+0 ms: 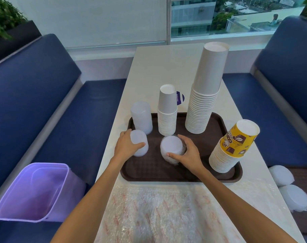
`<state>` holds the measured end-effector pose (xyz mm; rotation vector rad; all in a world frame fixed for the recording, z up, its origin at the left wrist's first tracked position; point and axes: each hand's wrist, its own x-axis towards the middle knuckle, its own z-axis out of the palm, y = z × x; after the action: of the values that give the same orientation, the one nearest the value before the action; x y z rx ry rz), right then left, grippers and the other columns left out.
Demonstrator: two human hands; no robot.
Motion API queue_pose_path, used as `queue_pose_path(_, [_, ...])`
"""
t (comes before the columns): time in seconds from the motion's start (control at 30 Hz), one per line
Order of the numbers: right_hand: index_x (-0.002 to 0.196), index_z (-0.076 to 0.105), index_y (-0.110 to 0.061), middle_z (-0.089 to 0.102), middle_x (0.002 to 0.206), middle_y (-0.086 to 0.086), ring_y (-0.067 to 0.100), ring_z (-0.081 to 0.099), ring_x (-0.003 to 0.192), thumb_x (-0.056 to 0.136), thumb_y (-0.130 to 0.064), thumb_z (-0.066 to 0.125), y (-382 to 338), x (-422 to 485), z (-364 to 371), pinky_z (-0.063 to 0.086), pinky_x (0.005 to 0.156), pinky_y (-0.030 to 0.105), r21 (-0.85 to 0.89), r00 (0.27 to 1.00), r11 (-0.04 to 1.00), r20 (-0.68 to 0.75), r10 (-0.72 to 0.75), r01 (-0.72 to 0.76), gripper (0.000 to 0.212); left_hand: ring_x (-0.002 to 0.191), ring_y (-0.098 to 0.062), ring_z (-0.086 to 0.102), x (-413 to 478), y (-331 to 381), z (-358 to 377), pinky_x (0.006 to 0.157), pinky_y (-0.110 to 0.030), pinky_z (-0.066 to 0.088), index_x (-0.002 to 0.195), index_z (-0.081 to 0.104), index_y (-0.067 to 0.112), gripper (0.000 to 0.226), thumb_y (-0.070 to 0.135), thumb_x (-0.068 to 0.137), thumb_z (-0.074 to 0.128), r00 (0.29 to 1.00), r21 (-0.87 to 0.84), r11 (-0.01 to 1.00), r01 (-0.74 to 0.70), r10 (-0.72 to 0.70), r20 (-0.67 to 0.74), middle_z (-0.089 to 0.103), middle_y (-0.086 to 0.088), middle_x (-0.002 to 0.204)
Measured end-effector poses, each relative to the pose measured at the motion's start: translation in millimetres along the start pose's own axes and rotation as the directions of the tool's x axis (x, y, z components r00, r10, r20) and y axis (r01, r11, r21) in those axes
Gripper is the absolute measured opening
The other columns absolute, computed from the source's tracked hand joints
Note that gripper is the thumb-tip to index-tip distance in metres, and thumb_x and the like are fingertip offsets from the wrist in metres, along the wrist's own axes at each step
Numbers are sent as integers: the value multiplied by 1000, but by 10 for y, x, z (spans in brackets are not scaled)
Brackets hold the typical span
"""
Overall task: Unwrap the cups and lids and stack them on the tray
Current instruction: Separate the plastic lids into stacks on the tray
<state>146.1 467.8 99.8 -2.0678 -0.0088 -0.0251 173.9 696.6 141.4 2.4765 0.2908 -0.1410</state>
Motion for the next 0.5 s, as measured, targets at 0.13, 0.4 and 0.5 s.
queue_pose_path(0.13, [135, 45, -15, 48, 138, 1, 11, 42, 121, 68, -30, 85, -11, 3, 3, 33, 98, 22, 5, 1000, 1000, 25, 12, -12, 80, 129, -27, 42, 8, 9, -7, 101, -38, 41, 144, 31, 17, 82, 43, 79, 73, 1000, 55, 998, 8, -8, -2, 36, -8, 147])
queue_pose_path(0.4, [141, 39, -15, 42, 145, 1, 19, 39, 132, 70, -28, 84, 33, 6, 0, 33, 109, 33, -9, 996, 999, 68, 49, -49, 85, 132, -30, 36, -4, 155, 7, 105, -41, 35, 145, 26, 13, 82, 43, 82, 69, 999, 196, 981, 18, -11, -35, 35, -12, 146])
queue_pose_path(0.5, [142, 37, -15, 41, 147, 1, 19, 38, 133, 69, -27, 84, 52, 12, 1, 31, 111, 34, 4, 997, 999, 68, 44, -44, 88, 131, -26, 37, -100, 295, 73, 108, -35, 31, 141, 36, 10, 71, 36, 83, 69, 957, 103, 981, -164, 183, -224, 38, -11, 145])
